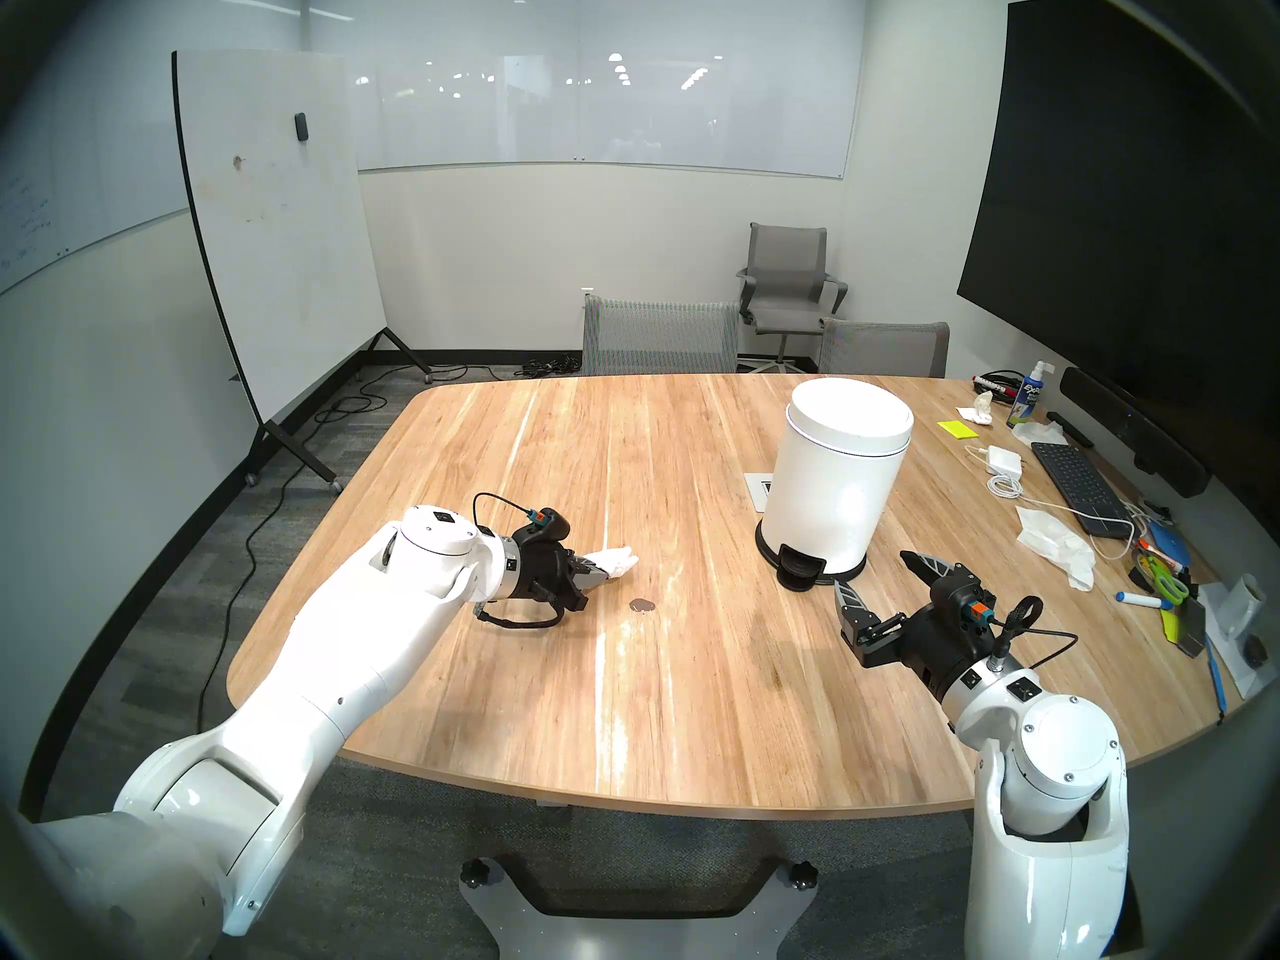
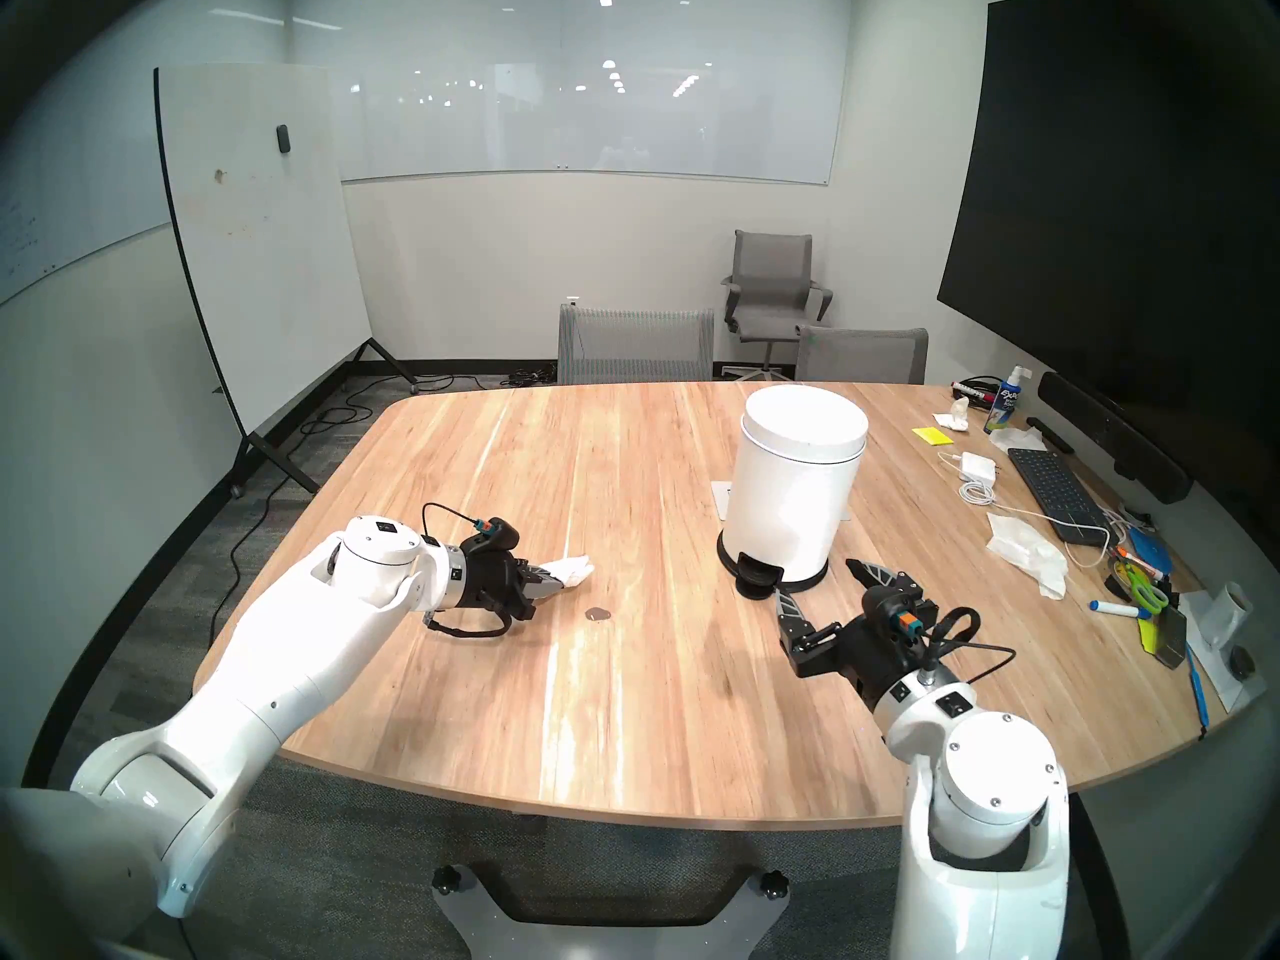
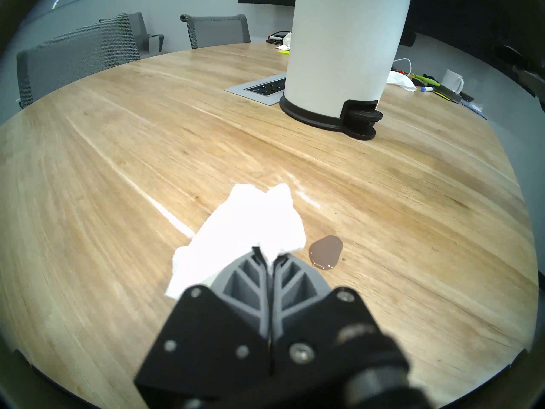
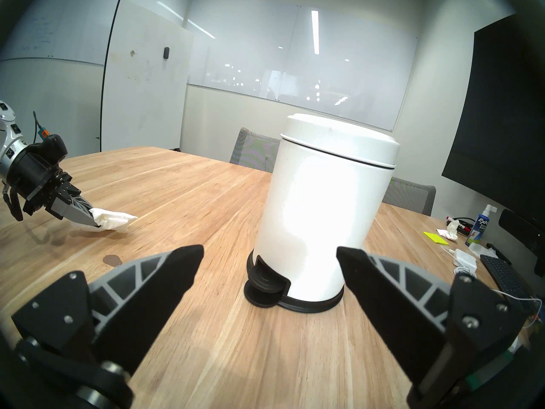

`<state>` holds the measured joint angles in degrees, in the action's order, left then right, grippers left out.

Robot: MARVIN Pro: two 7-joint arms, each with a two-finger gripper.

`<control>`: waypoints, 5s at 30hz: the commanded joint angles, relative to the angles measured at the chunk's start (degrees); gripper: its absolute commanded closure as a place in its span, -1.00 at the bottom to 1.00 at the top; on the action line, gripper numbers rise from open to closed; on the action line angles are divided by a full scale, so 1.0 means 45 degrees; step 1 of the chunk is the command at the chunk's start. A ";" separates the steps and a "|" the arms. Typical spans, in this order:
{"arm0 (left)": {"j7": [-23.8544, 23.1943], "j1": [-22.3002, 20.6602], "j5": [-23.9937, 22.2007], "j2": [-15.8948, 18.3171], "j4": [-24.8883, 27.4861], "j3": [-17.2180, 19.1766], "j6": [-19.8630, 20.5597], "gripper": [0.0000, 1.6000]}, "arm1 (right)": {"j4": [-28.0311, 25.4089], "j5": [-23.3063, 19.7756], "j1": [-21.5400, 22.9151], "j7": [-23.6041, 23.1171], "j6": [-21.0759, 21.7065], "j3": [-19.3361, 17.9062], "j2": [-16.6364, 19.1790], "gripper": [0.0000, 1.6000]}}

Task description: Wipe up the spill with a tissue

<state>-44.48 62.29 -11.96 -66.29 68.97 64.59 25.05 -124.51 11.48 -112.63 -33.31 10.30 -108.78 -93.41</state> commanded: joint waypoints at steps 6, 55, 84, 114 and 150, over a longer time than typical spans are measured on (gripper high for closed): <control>0.0168 -0.0187 0.0013 -0.0338 0.0578 -0.0162 0.0102 1.00 | -0.0263 -0.0009 0.0036 -0.0005 -0.0020 0.0030 0.0000 -1.00; 0.1673 0.1061 -0.0025 -0.0492 0.3221 -0.0608 0.1649 0.69 | -0.0267 -0.0008 0.0034 -0.0005 -0.0018 0.0030 0.0000 -1.00; 0.1961 0.0887 -0.0141 -0.0754 0.2927 -0.0764 0.1621 1.00 | -0.0269 -0.0007 0.0033 -0.0005 -0.0016 0.0030 -0.0001 -1.00; 0.1766 0.0767 -0.0066 -0.0653 0.2848 -0.0986 0.1734 1.00 | -0.0270 -0.0007 0.0033 -0.0005 -0.0015 0.0030 -0.0001 -1.00; 0.1775 0.0765 -0.0073 -0.0649 0.2849 -0.0992 0.1735 1.00 | -0.0270 -0.0007 0.0032 -0.0005 -0.0015 0.0030 -0.0001 -1.00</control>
<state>-36.54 66.58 -12.34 -69.09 81.00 59.89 32.73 -124.51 11.49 -112.64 -33.31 10.30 -108.78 -93.41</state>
